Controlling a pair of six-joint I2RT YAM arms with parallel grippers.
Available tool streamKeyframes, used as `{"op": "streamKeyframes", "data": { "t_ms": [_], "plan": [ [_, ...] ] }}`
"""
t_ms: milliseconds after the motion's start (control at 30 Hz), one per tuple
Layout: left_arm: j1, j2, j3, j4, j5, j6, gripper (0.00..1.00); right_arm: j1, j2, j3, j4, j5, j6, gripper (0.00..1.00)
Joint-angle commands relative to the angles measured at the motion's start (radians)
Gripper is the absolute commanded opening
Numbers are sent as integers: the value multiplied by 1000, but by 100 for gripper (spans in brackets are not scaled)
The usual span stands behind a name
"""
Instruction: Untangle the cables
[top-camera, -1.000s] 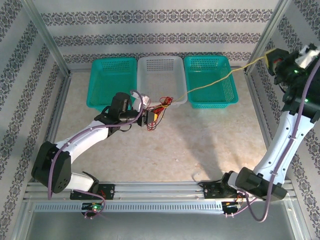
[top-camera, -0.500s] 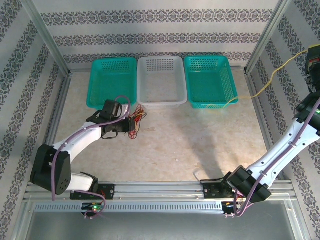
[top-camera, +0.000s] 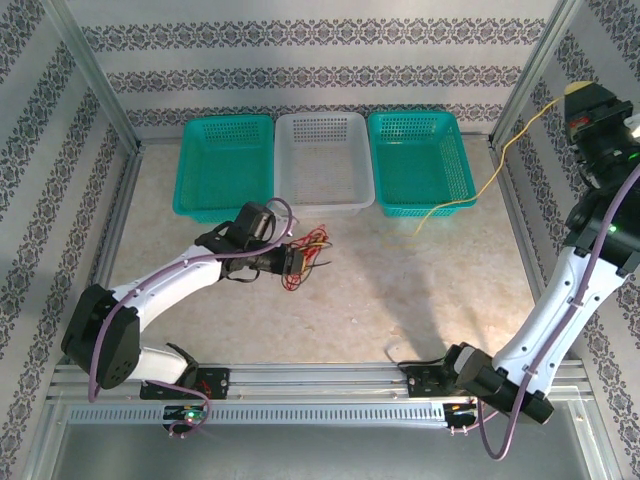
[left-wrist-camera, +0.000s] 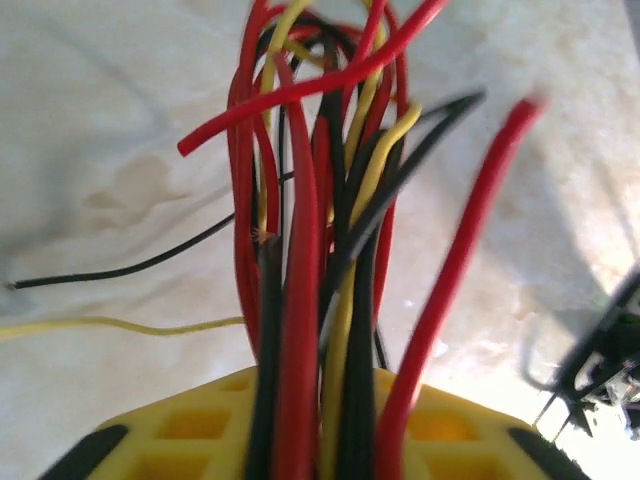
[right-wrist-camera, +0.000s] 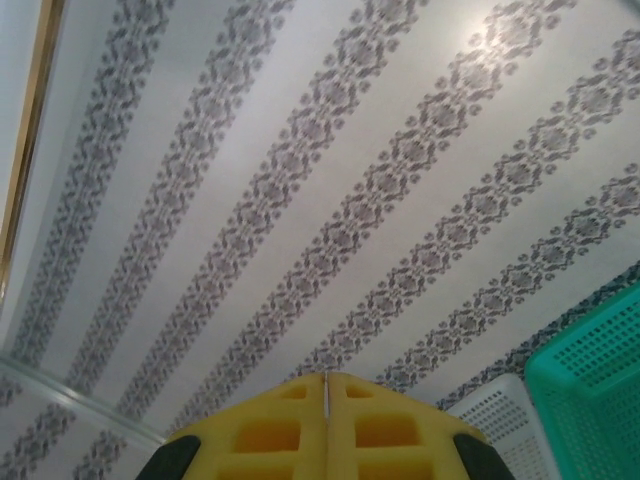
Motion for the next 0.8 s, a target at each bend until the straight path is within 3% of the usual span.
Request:
{"op": "streamKeyframes", "data": {
  "t_ms": [0,33,67,100,267,533,633,767],
  "plan": [
    [-12,10,2,56,8,-30,47,57,-28,-32,-37,26,-82,0],
    [-13,9,-1,66,2,-34,73,76,-33,-37,-51,34,-95,0],
    [-11,10,-1,72,0,-36,92,98,-39,-47,-62,42,-107,0],
    [-12,15,6,68,-3,-33,99,119,-44,-60,-68,48,-118,0],
    [-11,-1,68,-40,-41,15,100,234,-59,-109,-96,90,-161,0],
    [12,-272,161,-109,-208,112,99,519,-20,-96,-154,171,-266,0],
    [12,-324,217,-81,-122,186,98,616,2,-84,-157,195,-284,0],
    [4,-310,267,32,139,208,95,753,37,-71,-157,263,-312,0]
  ]
}}
